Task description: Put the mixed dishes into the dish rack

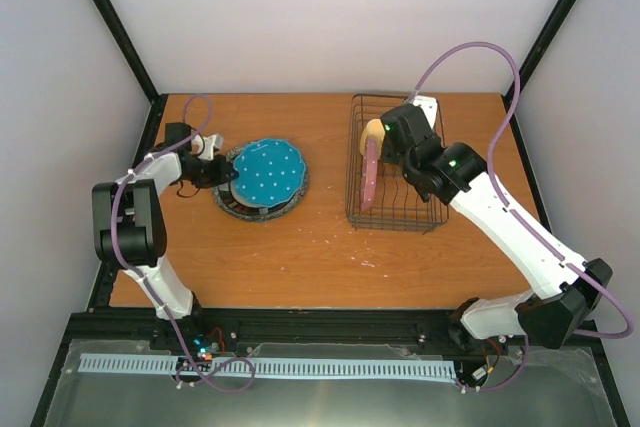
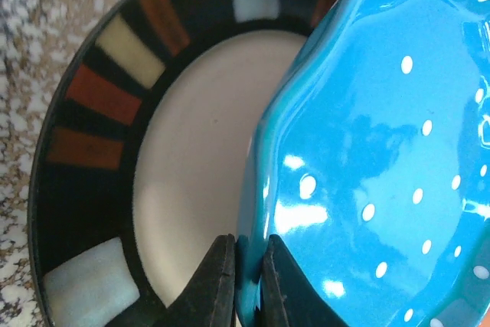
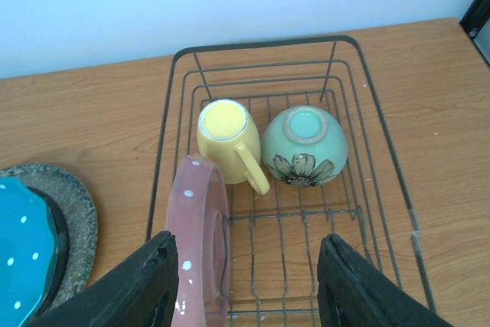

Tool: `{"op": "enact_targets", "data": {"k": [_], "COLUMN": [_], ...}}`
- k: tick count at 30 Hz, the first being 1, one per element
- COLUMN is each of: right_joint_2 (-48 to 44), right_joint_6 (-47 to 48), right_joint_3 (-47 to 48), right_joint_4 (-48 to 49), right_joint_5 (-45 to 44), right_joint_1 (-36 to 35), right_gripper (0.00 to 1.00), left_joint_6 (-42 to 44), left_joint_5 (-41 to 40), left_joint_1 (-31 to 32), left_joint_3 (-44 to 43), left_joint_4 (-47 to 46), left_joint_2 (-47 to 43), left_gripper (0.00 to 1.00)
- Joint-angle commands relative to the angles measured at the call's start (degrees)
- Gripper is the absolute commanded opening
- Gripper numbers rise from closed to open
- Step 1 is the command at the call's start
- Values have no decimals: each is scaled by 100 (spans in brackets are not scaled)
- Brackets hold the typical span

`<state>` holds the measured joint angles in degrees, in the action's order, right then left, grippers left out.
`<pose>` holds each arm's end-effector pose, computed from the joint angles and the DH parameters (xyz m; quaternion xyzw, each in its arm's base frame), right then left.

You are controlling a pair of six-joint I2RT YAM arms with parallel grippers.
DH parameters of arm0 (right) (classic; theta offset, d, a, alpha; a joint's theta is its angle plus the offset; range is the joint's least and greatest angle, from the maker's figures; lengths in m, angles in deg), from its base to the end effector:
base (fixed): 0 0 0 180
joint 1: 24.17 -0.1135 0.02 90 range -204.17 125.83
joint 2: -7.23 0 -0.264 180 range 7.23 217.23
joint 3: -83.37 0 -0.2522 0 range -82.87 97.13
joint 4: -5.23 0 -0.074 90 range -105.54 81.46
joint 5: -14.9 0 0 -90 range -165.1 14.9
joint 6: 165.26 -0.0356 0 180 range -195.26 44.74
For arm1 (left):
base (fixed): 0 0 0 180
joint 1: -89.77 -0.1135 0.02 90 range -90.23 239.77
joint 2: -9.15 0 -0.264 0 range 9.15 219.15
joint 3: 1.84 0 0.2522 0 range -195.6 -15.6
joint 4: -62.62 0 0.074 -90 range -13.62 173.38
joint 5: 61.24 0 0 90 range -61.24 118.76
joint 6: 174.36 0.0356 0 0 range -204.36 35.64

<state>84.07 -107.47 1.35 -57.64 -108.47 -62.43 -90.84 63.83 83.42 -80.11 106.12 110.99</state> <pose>0.2261 0.1534 0.3925 0.0711 0.8791 0.0120 0.4711 0.3457 0.0179 0.1760 -0.0449 0.9353 -0.2955 0.1892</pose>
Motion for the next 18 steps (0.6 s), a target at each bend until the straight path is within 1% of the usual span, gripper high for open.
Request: {"op": "enact_targets", "data": {"k": [1, 4, 8, 11, 16, 17, 18], "right_joint_2": [-249, -267, -99, 151, 424, 460, 503], "right_joint_6": [274, 528, 888, 988, 913, 864, 790], "right_joint_3": [-185, -270, -264, -107, 50, 52, 59], "right_joint_4": [507, 864, 1253, 1355, 1536, 1606, 1658], "right_joint_5": [349, 819, 1805, 2594, 3404, 3676, 3981], "right_joint_1": [29, 29, 41, 84, 218, 309, 430], "right_gripper": [51, 53, 57, 64, 73, 78, 80], "left_joint_6": [49, 14, 32, 42, 142, 171, 202], "left_joint_5": [773, 867, 914, 958, 888, 834, 812], "left_joint_1": [20, 25, 20, 20, 20, 20, 24], "left_joint_3": [-679, -846, -1065, -1170, -1421, -1472, -1507], "left_joint_4": [-225, -238, -153, -75, 270, 363, 427], "left_joint_2": [-660, -885, -1095, -1232, -1511, -1567, -1624], "left_gripper": [1, 1, 1, 1, 1, 1, 1]}}
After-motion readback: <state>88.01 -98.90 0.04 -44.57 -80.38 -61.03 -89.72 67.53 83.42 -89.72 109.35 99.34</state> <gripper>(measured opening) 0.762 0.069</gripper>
